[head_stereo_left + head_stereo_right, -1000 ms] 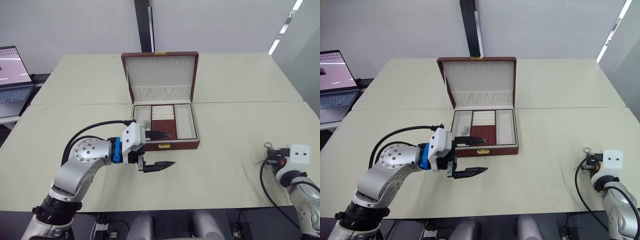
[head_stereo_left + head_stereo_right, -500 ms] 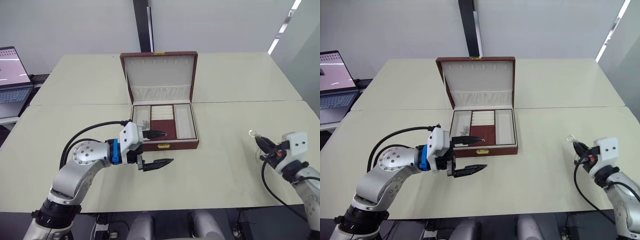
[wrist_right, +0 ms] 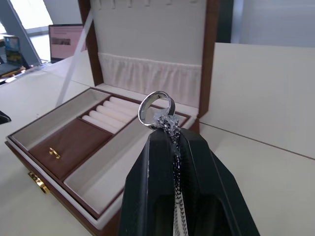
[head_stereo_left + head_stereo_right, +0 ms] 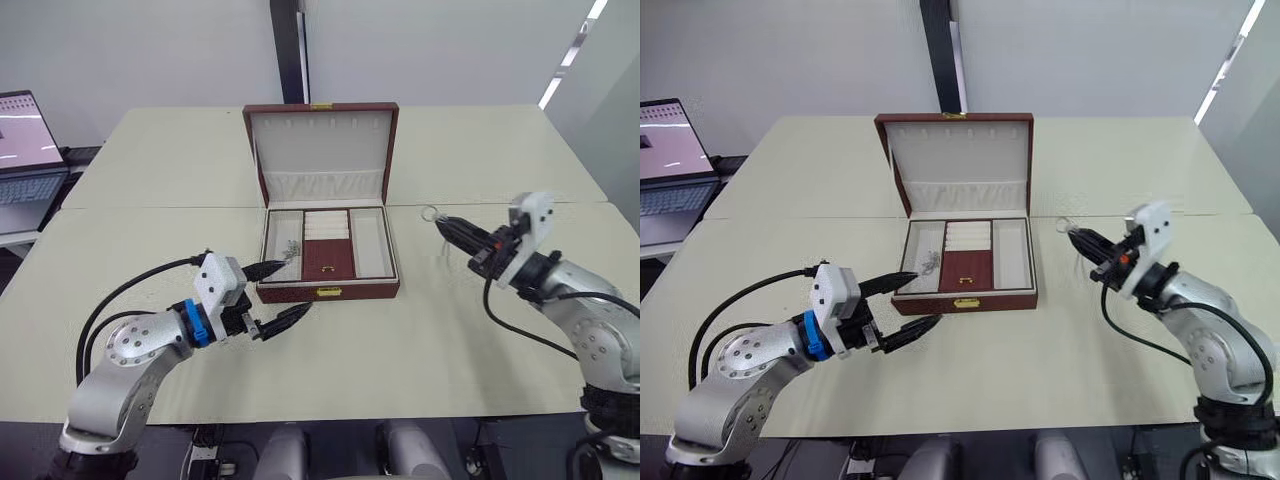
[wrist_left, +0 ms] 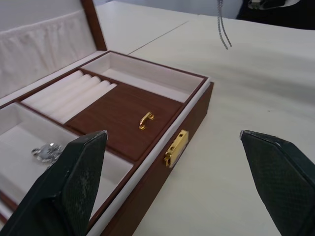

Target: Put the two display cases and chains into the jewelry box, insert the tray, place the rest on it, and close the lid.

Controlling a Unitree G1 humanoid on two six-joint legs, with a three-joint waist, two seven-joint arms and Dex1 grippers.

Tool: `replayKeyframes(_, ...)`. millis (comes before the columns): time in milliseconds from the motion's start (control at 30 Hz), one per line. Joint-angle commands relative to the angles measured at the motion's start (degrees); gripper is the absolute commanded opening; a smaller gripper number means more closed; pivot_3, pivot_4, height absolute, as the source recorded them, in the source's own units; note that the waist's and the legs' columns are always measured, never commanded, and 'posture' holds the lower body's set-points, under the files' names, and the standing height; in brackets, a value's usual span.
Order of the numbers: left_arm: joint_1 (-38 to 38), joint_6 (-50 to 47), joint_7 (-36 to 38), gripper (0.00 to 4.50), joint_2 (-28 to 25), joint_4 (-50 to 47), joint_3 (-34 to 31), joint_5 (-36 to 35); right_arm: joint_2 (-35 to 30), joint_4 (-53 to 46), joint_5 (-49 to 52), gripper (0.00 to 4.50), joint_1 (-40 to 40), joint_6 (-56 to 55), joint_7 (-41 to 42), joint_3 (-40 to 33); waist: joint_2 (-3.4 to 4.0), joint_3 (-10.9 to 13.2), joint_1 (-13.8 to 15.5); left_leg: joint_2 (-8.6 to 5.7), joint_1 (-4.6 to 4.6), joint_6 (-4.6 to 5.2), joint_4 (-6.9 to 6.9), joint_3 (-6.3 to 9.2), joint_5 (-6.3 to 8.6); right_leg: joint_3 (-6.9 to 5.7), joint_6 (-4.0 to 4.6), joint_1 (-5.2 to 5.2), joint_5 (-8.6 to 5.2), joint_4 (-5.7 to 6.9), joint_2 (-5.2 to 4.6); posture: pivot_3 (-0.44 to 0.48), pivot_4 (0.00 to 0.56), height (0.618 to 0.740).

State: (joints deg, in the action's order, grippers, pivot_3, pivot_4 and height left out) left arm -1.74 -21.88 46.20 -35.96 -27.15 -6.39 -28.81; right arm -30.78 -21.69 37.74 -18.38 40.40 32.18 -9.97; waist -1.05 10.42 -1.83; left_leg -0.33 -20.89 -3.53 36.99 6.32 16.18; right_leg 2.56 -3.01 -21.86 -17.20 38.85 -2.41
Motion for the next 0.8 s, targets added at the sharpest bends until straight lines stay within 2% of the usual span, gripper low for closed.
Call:
replayKeyframes(33,-2.4,0.6,-1.8,4.50,0.4,-3.8,-2.0,-0.6,1.8,1.7,-0.4,0.01,-4.0,-1.0,0.3,2.5,0.00,0.0,0.0,0.00,0.00,0.00,0.00,0.00,0.00,0.00,0.00,-0.01,0.00,0.00,0.00,0.000,0.150,0.740)
replayKeyframes(333,-4.6,0.3,-4.9,4.50,1.1,-6.2,-3.0,-0.9,7.8,11.1,-5.5,0.01,-12.2,-4.6,0.8,9.0,0.01,0.0,0.0,0.00,-0.06,0.00,-0.01,-0.05,0.00,0.03,0.01,-0.14,0.00,0.04,0.00,0.000,0.150,0.740)
replayKeyframes(800,-5.2,0.5,-6.4,4.50,2.1,-7.0,-1.6,-0.4,11.7,14.7,-10.9,0.01,-12.5,-6.6,0.3,12.6,0.02,0.0,0.0,0.01,-0.07,0.00,-0.02,-0.06,0.00,0.04,0.01,-0.19,0.00,0.07,0.01,0.000,0.150,0.740)
